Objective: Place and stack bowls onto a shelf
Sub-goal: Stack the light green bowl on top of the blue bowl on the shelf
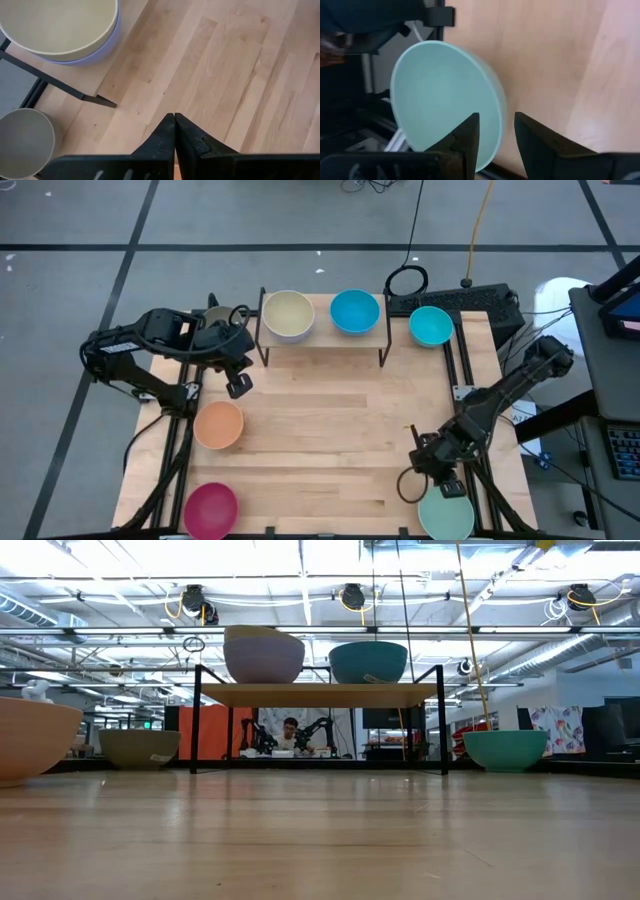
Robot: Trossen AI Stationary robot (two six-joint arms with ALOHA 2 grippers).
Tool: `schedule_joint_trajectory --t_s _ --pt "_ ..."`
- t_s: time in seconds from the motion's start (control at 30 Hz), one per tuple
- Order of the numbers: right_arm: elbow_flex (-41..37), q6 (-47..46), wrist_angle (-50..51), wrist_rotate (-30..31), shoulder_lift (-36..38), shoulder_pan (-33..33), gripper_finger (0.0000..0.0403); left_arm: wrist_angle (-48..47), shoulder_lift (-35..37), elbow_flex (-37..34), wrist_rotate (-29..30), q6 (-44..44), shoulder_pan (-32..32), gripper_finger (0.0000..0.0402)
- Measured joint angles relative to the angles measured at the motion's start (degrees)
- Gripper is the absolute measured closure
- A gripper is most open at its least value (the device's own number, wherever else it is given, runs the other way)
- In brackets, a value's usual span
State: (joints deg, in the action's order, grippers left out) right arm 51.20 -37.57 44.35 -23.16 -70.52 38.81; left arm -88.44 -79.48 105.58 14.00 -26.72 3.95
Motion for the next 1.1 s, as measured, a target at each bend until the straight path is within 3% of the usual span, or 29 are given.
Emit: schedule_joint_trajectory --t_s 0.17,1.1 --pt "0.00 -2.52 0.04 5.17 0.00 2.32 0.0287 0.00 0.00 0.00 0.02 -0.26 0.00 0.0384" --pt "-0.02 4.85 -2.17 5.07 -13.96 6.71 0.0289 0.00 0.00 0.00 0.02 -0.36 0.00 0.0394"
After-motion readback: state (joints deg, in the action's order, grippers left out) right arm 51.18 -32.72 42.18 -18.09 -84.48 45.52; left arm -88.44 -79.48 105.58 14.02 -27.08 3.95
